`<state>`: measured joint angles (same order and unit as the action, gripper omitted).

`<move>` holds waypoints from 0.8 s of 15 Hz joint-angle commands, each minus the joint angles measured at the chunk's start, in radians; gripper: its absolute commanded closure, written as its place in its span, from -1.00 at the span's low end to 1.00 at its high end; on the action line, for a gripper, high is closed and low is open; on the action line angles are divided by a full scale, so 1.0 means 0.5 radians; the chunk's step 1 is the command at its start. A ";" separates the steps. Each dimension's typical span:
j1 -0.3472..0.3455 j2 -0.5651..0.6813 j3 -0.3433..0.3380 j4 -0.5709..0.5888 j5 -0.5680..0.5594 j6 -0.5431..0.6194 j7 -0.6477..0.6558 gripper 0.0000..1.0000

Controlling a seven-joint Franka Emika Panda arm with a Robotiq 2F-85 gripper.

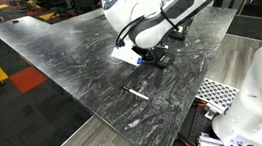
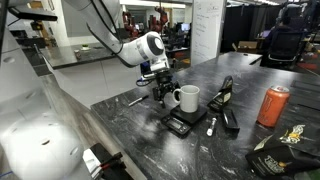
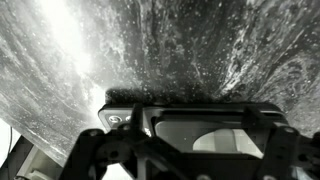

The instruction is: Remove the black marker from the mug then put the mug on the black scale, move the scale to the right and put the marker back in the mug.

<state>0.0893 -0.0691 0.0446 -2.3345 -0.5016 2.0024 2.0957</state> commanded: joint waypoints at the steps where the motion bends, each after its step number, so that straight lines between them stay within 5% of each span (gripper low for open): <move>1: -0.017 -0.024 0.026 -0.023 0.120 0.297 -0.228 -1.00; 8: 0.060 -0.018 0.115 0.019 0.575 0.818 -0.774 -1.00; 12: 0.137 -0.057 0.170 0.015 1.045 0.731 -1.324 -1.00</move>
<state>0.1417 -0.0765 0.1147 -2.3221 -0.1156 2.3957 1.6132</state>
